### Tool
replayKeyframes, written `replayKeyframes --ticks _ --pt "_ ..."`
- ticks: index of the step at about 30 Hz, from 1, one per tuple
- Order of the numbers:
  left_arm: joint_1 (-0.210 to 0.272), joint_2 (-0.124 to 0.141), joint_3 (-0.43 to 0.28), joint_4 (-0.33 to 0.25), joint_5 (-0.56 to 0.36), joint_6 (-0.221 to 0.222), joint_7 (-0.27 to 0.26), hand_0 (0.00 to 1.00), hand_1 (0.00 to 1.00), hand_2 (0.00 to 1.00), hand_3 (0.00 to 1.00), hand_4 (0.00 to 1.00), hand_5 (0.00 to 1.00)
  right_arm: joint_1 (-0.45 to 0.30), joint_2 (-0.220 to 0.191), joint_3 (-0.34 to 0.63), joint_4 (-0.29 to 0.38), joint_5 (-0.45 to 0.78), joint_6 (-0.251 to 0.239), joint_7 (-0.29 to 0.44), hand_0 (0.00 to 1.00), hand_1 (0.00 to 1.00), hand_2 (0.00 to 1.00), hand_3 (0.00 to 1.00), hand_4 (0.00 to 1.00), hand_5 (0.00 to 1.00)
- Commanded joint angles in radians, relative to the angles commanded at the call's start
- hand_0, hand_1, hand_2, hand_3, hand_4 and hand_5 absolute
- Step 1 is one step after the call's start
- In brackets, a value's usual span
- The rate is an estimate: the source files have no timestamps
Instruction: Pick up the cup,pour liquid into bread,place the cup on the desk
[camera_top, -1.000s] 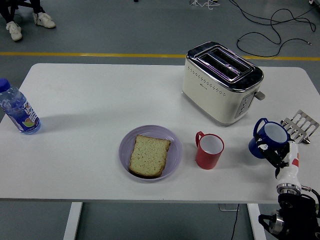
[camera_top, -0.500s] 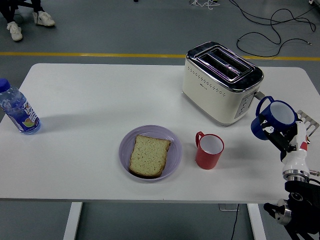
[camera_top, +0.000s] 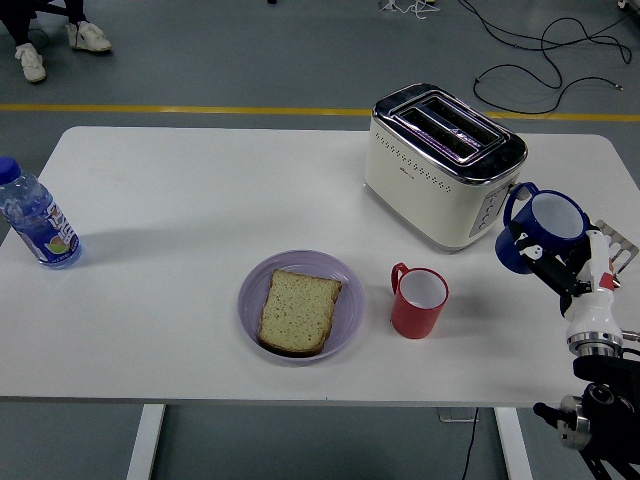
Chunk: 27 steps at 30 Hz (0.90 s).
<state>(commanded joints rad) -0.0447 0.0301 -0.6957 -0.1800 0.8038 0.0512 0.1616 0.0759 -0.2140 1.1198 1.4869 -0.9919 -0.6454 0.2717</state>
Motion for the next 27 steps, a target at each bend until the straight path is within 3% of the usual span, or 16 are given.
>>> replayKeyframes --ticks 27 --pt "0.033 0.006 -0.002 0.000 0.016 -0.004 -0.002 0.662 0.706 0.727 0.626 0.382 0.924 -0.025 -0.023 -0.013 0.088 -0.099 0.000 -0.086 0.370 0.406 0.545 0.556 0.699 0.002"
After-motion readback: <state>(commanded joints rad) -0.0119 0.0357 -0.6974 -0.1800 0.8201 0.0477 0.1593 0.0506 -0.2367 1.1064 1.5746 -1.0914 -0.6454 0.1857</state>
